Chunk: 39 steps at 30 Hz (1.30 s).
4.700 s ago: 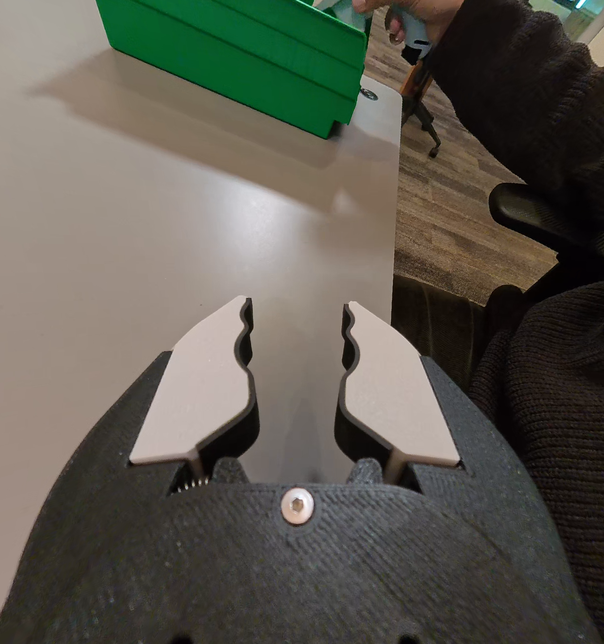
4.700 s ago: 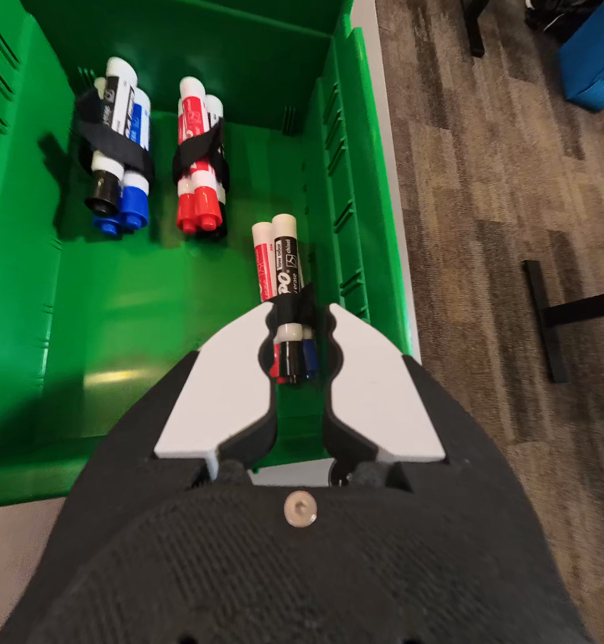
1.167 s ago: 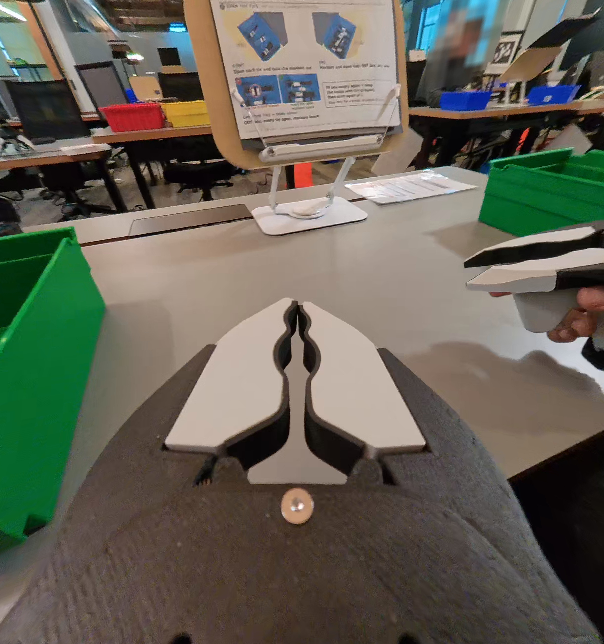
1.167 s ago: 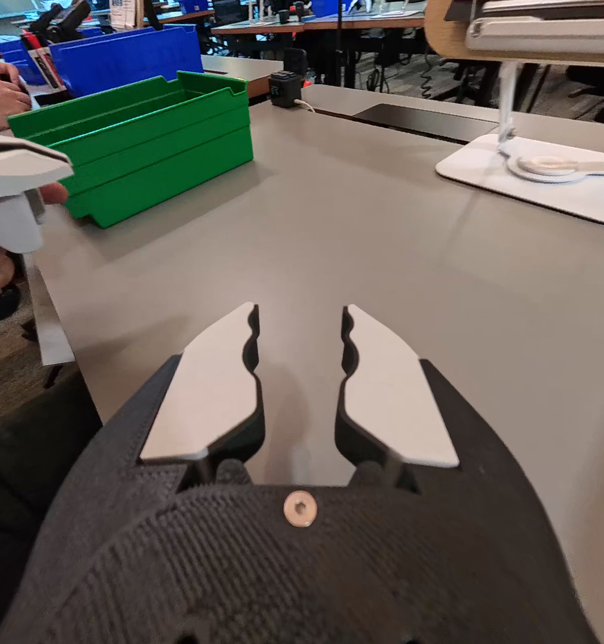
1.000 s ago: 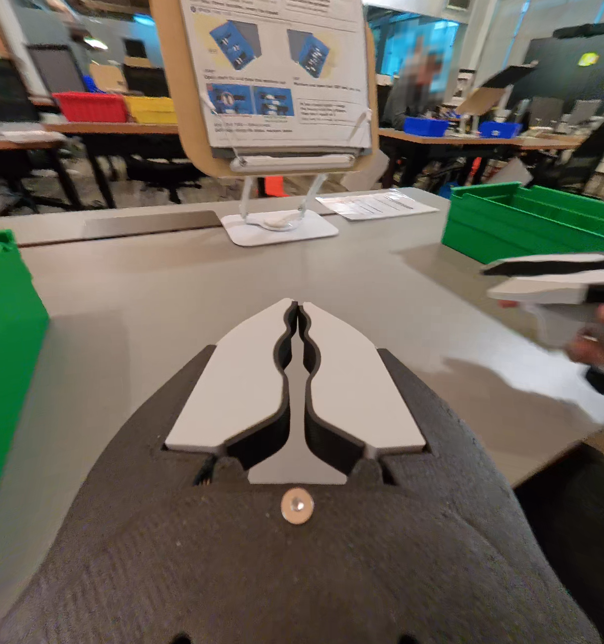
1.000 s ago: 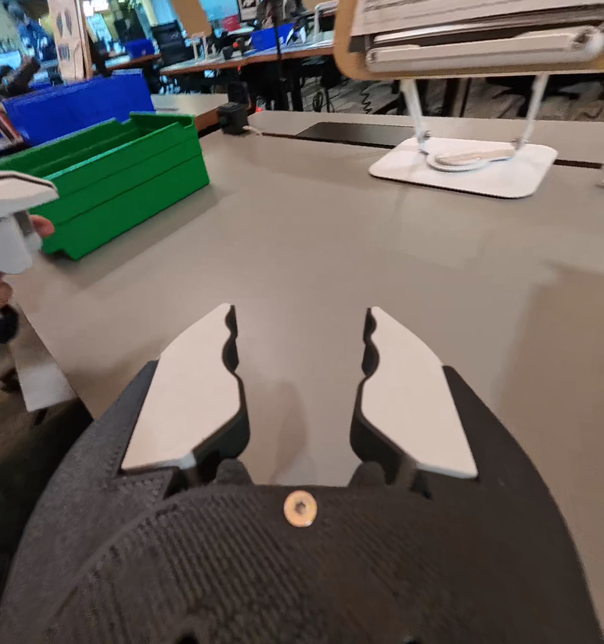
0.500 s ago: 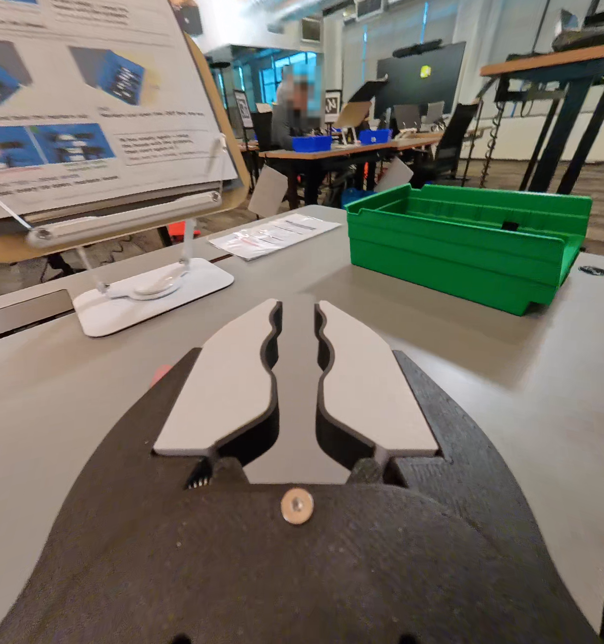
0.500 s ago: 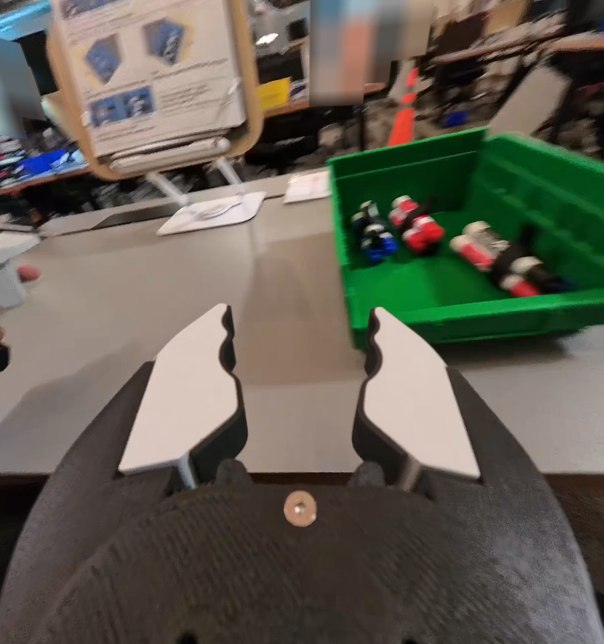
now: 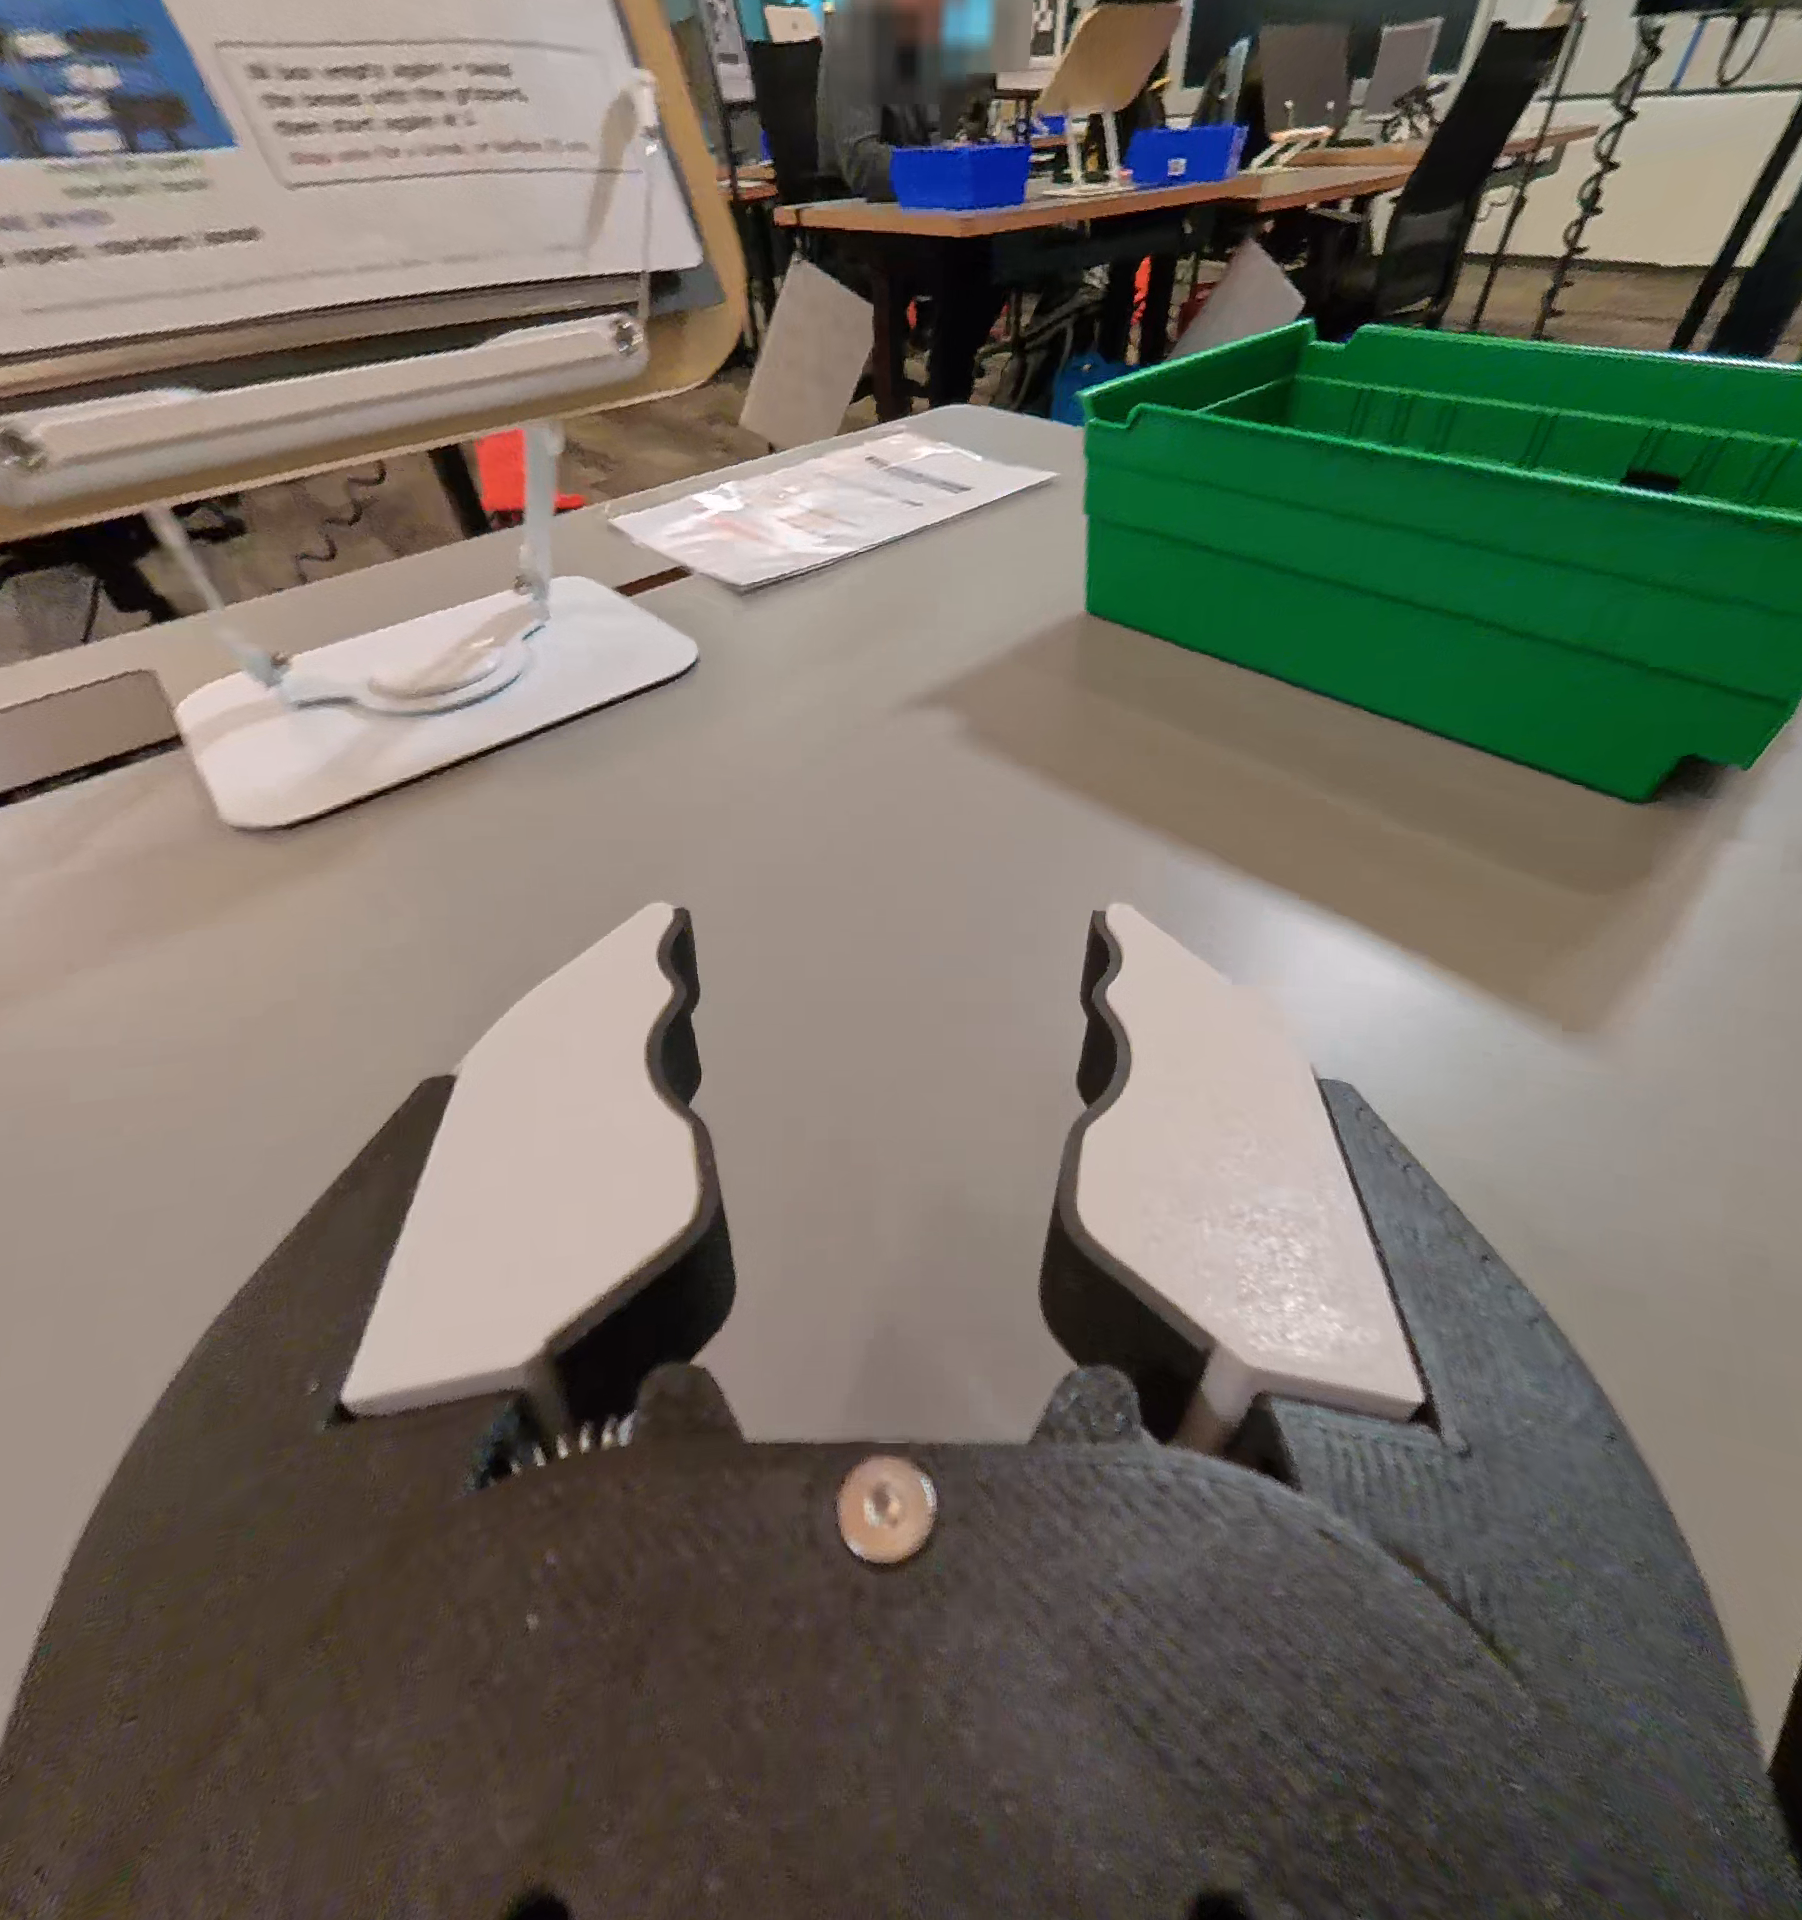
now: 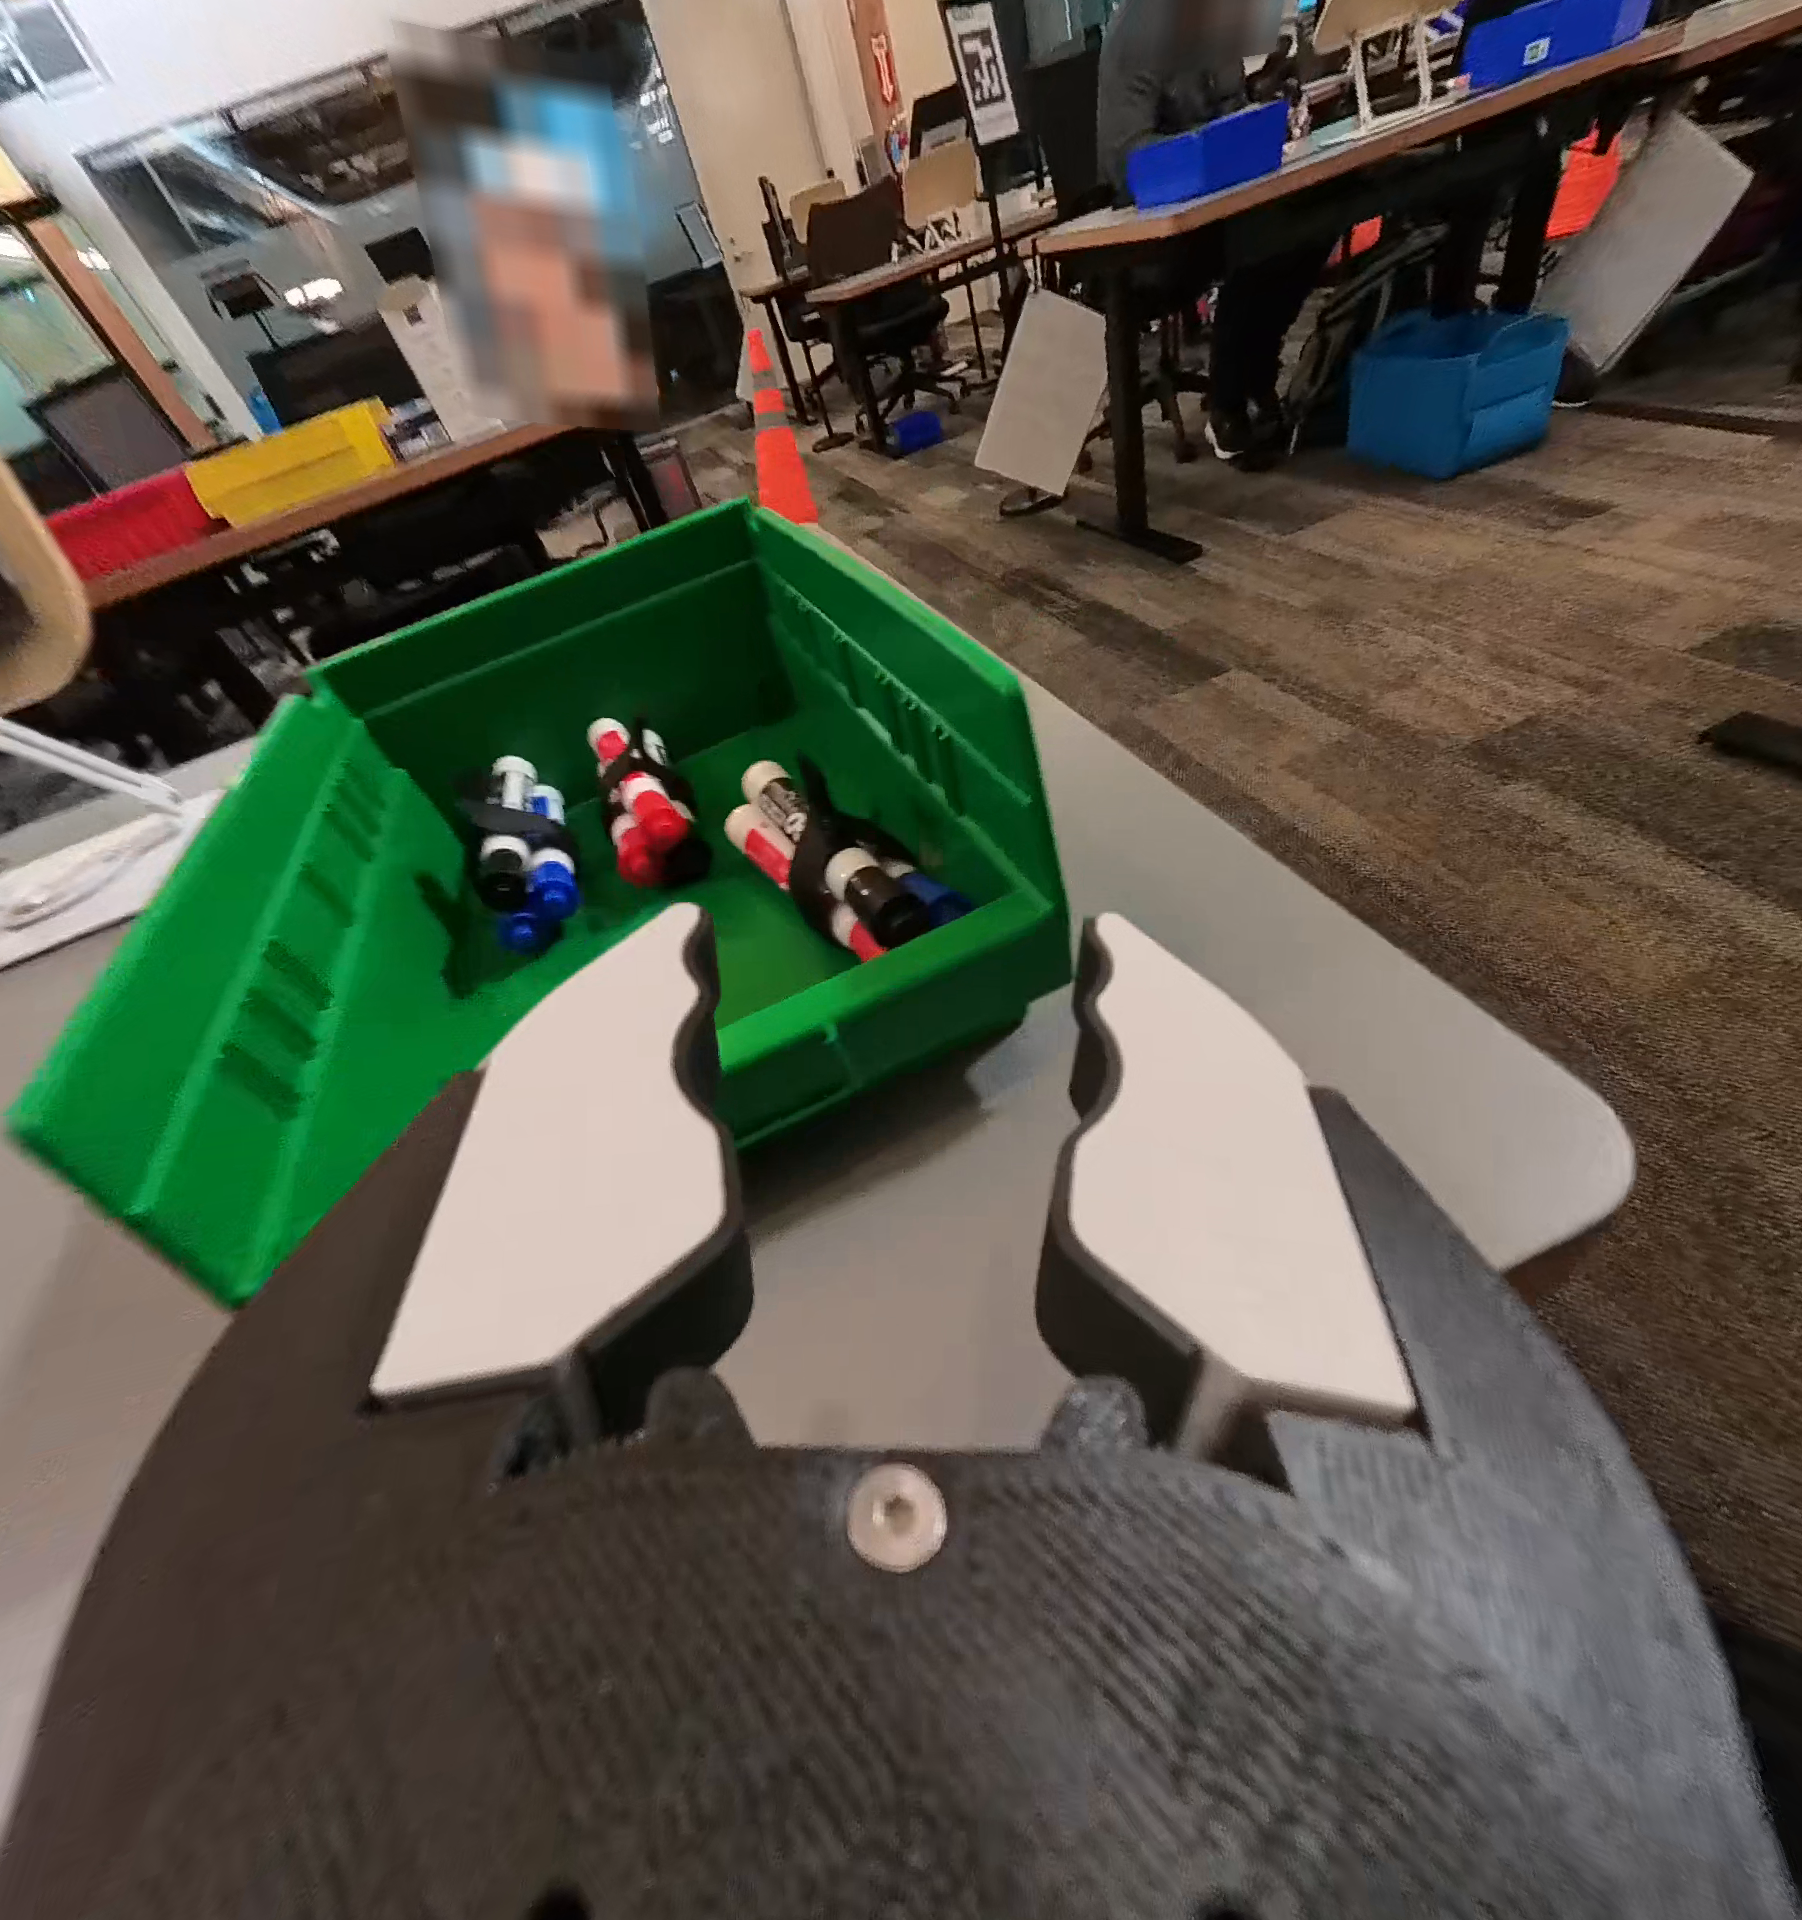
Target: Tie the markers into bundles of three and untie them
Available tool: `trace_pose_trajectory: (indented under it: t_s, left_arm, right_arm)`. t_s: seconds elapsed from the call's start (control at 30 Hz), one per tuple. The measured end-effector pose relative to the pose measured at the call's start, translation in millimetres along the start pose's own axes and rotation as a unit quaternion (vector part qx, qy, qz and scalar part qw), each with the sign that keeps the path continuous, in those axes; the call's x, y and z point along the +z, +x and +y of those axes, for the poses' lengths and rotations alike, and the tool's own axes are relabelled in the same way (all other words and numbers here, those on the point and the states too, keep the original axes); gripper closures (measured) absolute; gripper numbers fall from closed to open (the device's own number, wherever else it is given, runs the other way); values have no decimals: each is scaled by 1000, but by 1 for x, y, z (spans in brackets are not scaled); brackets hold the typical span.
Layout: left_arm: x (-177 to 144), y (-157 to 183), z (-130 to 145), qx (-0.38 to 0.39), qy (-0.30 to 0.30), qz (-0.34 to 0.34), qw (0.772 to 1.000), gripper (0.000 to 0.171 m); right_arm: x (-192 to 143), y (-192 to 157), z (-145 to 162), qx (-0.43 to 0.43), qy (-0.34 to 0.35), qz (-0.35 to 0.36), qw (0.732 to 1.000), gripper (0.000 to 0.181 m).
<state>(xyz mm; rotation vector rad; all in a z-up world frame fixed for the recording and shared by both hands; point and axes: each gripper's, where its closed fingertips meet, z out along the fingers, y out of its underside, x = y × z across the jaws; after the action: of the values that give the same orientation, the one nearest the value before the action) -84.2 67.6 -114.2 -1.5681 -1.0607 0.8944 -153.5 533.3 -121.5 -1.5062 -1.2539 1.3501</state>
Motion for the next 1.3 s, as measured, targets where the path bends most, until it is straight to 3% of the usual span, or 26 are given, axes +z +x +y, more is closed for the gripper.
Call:
trace_pose_trajectory:
  t_s: [0.23, 0.5, 0.7, 0.87, 1.0, 1.07, 1.13, 1.3]
  left_arm:
    - [-52, -44, 17, -19, -11, -68, 997, 102]
    - [-97, -74, 29, -37, -11, -120, 992, 105]
    - [-108, -82, 32, -49, -12, -132, 990, 106]
    - [-97, -74, 35, -38, -25, -118, 992, 107]
    - [-87, -65, 32, -27, -24, -103, 994, 107]
    - [-81, -61, 31, -24, -26, -95, 995, 107]
    - [-76, -57, 30, -23, -27, -86, 996, 107]
    - [-72, -55, 33, -16, -35, -81, 996, 107]
  right_arm:
    - [52, 10, -2, -70, -40, -13, 997, 127]
    - [73, 36, -12, -120, -46, 24, 991, 172]
    - [80, 35, -13, -108, -50, 9, 993, 173]
    - [74, 22, -9, -99, -59, -37, 993, 175]
    - [59, -8, 2, -143, -65, -129, 979, 177]
    - [47, -29, 9, -134, -78, -195, 968, 177]
    - [42, -39, 12, -118, -89, -218, 965, 177]
    - [51, -50, -8, -79, -85, -184, 976, 139]
